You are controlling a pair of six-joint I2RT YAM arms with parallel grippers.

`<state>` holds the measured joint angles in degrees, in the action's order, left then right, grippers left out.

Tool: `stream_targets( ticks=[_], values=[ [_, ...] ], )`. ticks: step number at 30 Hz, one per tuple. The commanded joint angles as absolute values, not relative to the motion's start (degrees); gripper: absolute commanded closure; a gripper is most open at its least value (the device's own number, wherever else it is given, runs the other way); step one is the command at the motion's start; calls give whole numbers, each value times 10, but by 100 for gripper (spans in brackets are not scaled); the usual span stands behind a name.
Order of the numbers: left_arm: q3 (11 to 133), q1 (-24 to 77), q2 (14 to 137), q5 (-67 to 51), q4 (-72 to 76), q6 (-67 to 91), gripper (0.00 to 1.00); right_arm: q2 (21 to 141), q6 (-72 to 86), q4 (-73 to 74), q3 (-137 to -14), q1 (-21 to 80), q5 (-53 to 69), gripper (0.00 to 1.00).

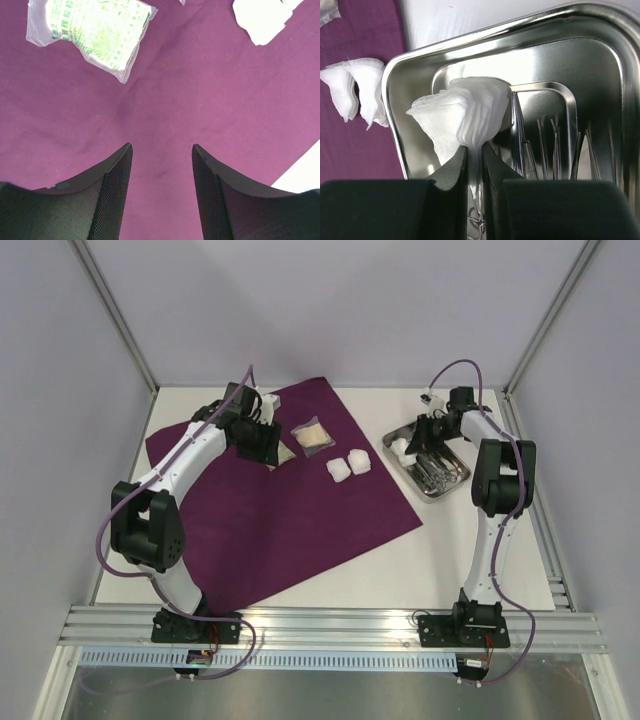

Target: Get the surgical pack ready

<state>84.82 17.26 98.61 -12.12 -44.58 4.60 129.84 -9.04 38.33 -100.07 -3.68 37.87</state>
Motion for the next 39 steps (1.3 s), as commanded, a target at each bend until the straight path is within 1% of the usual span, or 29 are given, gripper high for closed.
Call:
stream_targets(
  ticks=[1,3,4,6,9,21,23,25,27,29,30,32,33,35,39],
  values=[
    [872,171,981,-130,-447,44,40,1305,-89,365,-1018,-35,328,85],
    [872,171,982,-133,-447,44,40,1301,-90,361,-1016,-34,316,73],
    [872,171,982,-134,-447,44,40,1296,-91,362,-1016,-34,310,69],
    [871,171,982,-134,-448,43,40,1289,-92,362,-1016,-33,305,62],
    [872,171,982,-138,-448,44,40,1275,-92,363,-1018,-33,290,54],
    [870,171,969,-139,-452,33,40,1179,-94,369,-1020,-15,225,41],
    [866,171,964,-133,-453,29,40,1155,-89,368,-1017,-5,206,41],
    [864,171,956,-126,-456,18,40,1123,-62,364,-1006,25,166,40],
    [854,167,944,-120,-458,4,40,1086,-13,330,-964,64,130,42],
    [841,158,936,-111,-466,-16,40,1064,30,285,-912,95,130,43],
    [836,155,927,-106,-469,-21,40,1052,50,269,-897,126,129,48],
    [816,144,917,-97,-476,-33,40,1050,118,231,-873,155,123,54],
    [809,134,905,-95,-476,-36,40,1056,146,222,-858,179,120,61],
    [786,124,891,-90,-473,-44,40,1071,204,195,-849,195,115,64],
    [762,115,857,-77,-463,-54,40,1136,241,180,-863,221,117,69]
  ],
)
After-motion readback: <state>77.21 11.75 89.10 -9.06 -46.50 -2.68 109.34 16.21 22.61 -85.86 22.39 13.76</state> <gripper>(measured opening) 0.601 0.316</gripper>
